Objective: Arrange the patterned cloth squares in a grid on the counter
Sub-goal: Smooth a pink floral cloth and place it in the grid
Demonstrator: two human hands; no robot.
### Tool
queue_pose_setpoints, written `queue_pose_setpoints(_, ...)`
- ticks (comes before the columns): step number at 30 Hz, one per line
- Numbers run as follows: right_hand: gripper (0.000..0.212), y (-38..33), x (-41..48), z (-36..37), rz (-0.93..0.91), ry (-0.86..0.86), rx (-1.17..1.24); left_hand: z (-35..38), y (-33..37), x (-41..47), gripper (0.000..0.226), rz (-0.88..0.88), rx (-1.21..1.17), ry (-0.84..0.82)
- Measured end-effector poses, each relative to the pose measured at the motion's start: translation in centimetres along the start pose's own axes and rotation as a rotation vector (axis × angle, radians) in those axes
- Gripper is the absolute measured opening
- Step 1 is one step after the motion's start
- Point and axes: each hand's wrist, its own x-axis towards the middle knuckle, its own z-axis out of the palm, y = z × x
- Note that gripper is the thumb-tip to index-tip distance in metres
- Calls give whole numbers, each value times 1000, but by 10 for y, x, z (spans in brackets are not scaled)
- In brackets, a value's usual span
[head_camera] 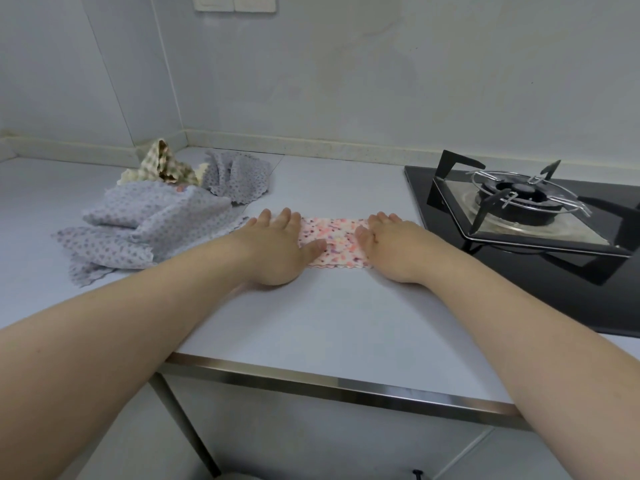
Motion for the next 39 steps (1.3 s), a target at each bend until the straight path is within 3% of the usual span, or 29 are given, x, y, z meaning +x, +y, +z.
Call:
queue_pose_setpoints(5, 48, 2, -10, -9, 99, -37, -112, -11, -7, -3, 90, -120, 24, -79)
queue_pose_setpoints(10, 43, 4, -15, -15, 161, -13, -109, -7, -9, -1, 90, -160, 49, -32)
queue_pose_setpoints(14, 26, 11, -13, -15, 152, 133, 17, -6, 2, -4, 80, 62, 1, 231)
queue_pose_setpoints(16, 22, 14, -12, -14, 141, 196, 75, -6, 11, -6, 78, 205, -85, 269)
queue_pose_setpoints(19, 45, 15, -12, -16, 145, 193, 116, 3, 18, -8, 84, 309, -203, 255)
queue_pose_setpoints(21, 48, 14, -12, -17, 164, 170, 182, 7, 18, -9, 93, 316, -221, 239)
queue_pose_setpoints(28, 33, 21, -11, -23, 134, 201, 373, 5, 18, -9, 110, 306, -38, 82)
queue_pose_setpoints(33, 9, 23, -10, -31, 112, 386, 730, 3, 19, -13, 113, 302, 1, 34)
queue_pose_setpoints(39, 8, 12, -13, -36, 113, 511, 1028, 2, 33, -24, 116, 319, 27, -22)
